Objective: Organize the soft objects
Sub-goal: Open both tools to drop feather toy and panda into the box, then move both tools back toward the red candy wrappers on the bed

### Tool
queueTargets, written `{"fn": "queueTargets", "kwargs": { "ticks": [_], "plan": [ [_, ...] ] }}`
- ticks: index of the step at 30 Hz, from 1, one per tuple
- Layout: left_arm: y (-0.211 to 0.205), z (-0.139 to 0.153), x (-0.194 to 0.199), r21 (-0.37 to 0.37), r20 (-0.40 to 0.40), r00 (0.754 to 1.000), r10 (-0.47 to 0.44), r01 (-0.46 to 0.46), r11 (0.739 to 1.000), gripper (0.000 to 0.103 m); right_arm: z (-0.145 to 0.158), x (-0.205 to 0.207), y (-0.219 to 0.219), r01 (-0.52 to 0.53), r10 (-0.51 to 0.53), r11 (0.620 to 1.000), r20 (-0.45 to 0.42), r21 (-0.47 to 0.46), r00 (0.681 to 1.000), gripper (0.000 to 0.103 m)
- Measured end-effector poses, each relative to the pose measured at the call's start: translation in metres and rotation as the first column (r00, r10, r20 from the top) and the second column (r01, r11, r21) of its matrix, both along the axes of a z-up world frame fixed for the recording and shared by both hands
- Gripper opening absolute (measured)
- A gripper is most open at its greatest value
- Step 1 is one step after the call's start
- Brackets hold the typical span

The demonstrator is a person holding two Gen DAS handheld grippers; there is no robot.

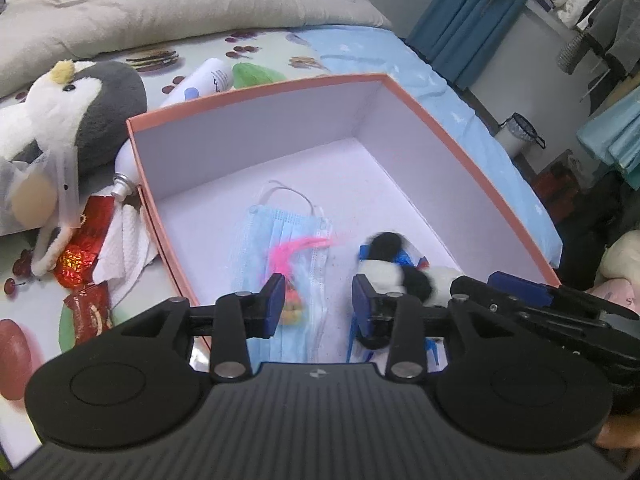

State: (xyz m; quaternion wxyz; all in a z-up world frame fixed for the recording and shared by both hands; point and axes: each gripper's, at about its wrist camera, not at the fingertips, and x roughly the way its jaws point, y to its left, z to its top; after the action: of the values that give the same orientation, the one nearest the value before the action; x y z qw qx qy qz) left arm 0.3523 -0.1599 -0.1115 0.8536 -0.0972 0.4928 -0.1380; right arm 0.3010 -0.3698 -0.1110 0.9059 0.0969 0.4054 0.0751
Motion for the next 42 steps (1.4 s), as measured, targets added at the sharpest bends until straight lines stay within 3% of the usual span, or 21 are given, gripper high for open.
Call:
{"fn": "queueTargets", "kwargs": {
  "ticks": [12, 22, 31, 42],
  "plan": [
    [0.019, 0.066, -0.056, -0.011, 0.137, 0.990, 0.011, -0.010, 1.000, 0.042, 0.050, -0.045, 0.013, -0.022, 0.020, 1.000, 0.111, 0.020, 0.994, 0.062],
    [0.044, 0.106, -0.118, -0.014, 0.229, 0.972, 0.044, -0.042, 0.999, 0.044, 0.088, -0.096, 0.036, -0.099, 0.095, 0.995, 0.215, 0.007, 0.972, 0.062],
    [0.069, 0.117, -0.166, -0.016, 0.255, 0.964, 0.080, -0.078, 0.997, 0.044, 0.104, -0.131, 0.056, -0.143, 0.138, 0.990, 0.266, 0.001, 0.954, 0.062],
    [0.091, 0.117, -0.217, -0.008, 0.283, 0.953, 0.113, -0.115, 0.993, 0.050, 0.097, -0.168, 0.079, -0.180, 0.171, 0.984, 0.281, 0.008, 0.944, 0.062]
  ]
}}
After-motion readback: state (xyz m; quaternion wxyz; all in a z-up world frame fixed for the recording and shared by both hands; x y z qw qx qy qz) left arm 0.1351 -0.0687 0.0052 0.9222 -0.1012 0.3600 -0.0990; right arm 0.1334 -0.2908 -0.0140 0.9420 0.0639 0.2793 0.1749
